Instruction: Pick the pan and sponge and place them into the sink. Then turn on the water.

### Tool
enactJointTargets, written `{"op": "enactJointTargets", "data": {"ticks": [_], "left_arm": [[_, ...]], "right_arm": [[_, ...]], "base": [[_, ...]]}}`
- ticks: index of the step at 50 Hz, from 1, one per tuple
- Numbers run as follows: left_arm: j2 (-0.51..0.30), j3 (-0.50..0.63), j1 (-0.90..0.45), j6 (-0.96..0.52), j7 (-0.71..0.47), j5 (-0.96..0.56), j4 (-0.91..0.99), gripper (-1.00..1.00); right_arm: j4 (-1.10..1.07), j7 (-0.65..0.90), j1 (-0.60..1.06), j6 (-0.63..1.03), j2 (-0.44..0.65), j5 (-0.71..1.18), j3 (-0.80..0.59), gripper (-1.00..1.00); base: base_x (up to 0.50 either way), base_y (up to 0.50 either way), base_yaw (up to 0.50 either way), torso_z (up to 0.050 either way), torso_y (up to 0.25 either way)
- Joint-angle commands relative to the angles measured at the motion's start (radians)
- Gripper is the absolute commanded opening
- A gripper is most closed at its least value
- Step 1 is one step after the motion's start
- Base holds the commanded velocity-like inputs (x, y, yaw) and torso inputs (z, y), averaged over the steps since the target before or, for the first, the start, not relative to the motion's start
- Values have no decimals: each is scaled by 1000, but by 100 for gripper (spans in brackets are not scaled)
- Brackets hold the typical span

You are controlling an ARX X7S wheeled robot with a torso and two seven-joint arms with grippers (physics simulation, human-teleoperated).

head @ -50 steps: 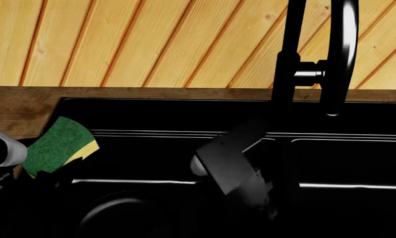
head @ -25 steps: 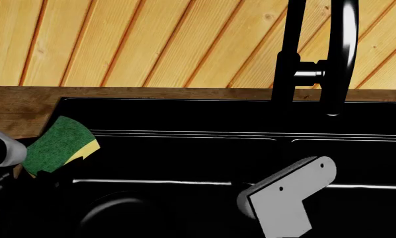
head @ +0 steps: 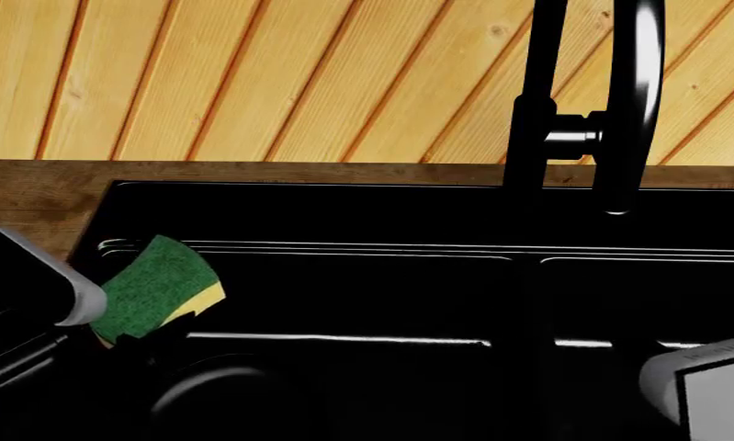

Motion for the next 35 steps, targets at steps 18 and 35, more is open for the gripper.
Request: {"op": "enactJointTargets", "data": {"ticks": [18,35], "left_arm": [[173,219,-56,16,26,116,-209,-100],[239,276,-66,107,77,182,-404,-100]], "right_arm": [[-76,83,-340,-132,156,85,300,100],[-72,77,-337,-119,144,74,286,100]], "base": [[0,0,0,0,0],[0,0,0,0,0]]}}
